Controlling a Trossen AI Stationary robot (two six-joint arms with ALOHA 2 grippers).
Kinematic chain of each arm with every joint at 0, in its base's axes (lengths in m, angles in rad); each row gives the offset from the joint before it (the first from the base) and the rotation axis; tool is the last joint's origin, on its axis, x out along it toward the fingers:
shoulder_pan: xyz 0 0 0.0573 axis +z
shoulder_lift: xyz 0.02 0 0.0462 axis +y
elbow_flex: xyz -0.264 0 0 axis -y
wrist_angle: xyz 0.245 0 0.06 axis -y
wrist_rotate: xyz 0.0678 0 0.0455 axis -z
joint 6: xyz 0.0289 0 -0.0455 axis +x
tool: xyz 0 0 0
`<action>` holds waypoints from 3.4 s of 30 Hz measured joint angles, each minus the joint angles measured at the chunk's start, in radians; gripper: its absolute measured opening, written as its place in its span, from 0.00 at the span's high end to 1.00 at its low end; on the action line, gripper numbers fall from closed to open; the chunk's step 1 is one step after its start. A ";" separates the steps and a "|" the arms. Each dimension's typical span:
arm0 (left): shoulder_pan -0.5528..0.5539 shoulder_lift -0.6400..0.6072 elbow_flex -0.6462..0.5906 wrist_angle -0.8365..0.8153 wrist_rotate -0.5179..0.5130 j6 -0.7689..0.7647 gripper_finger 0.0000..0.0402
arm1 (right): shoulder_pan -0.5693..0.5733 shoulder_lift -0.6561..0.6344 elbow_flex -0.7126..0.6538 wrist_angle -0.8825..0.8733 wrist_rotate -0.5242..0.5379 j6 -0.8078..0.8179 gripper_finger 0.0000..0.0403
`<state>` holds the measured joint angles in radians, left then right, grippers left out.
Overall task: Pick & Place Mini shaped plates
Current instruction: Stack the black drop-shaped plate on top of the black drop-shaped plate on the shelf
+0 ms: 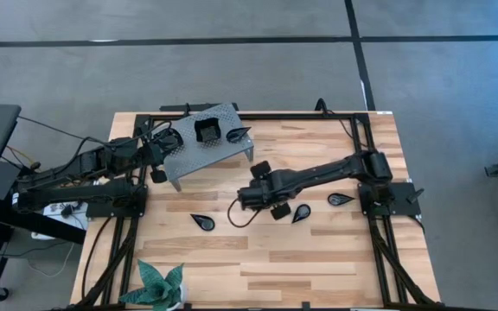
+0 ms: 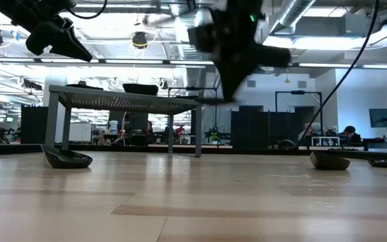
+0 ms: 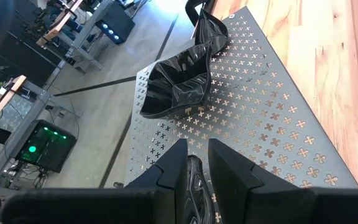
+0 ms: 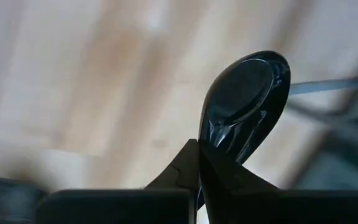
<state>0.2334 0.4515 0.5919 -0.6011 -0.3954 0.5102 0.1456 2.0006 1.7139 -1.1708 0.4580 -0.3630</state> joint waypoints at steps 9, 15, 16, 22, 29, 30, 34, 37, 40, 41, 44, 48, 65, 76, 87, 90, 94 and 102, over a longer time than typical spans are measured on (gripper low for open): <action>0.000 0.000 0.000 0.000 0.000 0.000 0.83 | -0.114 -0.001 0.211 0.057 0.199 -0.383 1.00; 0.000 0.000 0.000 0.000 0.001 0.000 0.83 | -0.239 0.000 0.218 0.160 0.139 -0.600 1.00; 0.000 0.000 0.000 0.000 0.001 0.000 0.83 | -0.255 0.000 0.218 0.189 0.115 -0.622 1.00; 0.000 0.000 0.000 0.000 0.001 0.000 0.83 | -0.314 0.000 0.218 0.330 0.012 -0.748 1.00; 0.000 0.000 0.000 0.000 0.001 -0.021 0.83 | -0.350 0.001 0.196 0.325 -0.117 -0.800 1.00; 0.000 0.000 0.000 0.000 0.001 -0.026 0.83 | -0.353 0.002 0.195 0.321 -0.118 -0.818 1.00; 0.000 0.000 0.000 0.000 0.001 -0.029 0.83 | -0.365 0.000 0.196 0.318 -0.118 -0.936 1.00; 0.000 0.000 0.000 0.000 0.001 -0.029 0.83 | -0.372 0.001 0.196 0.322 -0.118 -0.970 1.00; 0.000 0.000 0.000 0.000 0.001 -0.029 0.83 | -0.377 0.000 0.196 0.318 -0.120 -0.965 1.00; 0.000 0.000 0.000 0.000 0.001 -0.029 0.83 | -0.378 0.001 0.196 0.312 -0.120 -0.966 1.00; 0.000 0.000 0.000 0.000 0.001 -0.029 0.83 | -0.384 0.001 0.196 0.307 -0.119 -0.982 1.00; 0.000 0.000 0.000 0.000 0.001 -0.029 0.83 | -0.391 0.001 0.196 0.312 -0.122 -0.980 1.00; 0.000 0.000 0.000 0.000 0.001 -0.029 0.83 | -0.413 0.042 0.196 0.330 -0.091 -0.981 1.00; 0.000 0.000 0.000 0.000 0.001 -0.029 0.83 | -0.406 0.050 0.196 0.315 -0.091 -0.959 0.96; 0.000 0.000 0.000 0.000 0.001 -0.029 0.83 | -0.387 0.045 0.196 0.332 -0.086 -0.840 0.78; 0.000 0.000 0.000 -0.001 0.001 -0.029 0.83 | -0.351 0.041 0.208 0.338 -0.075 -0.824 0.77; 0.000 0.000 0.000 -0.001 0.001 -0.029 0.83 | -0.266 0.040 0.226 0.337 -0.057 -0.687 0.77; -0.049 0.000 0.000 0.000 0.001 -0.045 0.83 | -0.070 0.045 0.227 0.236 -0.068 -0.528 0.77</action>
<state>0.1849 0.4511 0.5919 -0.6014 -0.3947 0.4648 0.0758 2.0459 1.9408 -0.9343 0.3897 -0.8911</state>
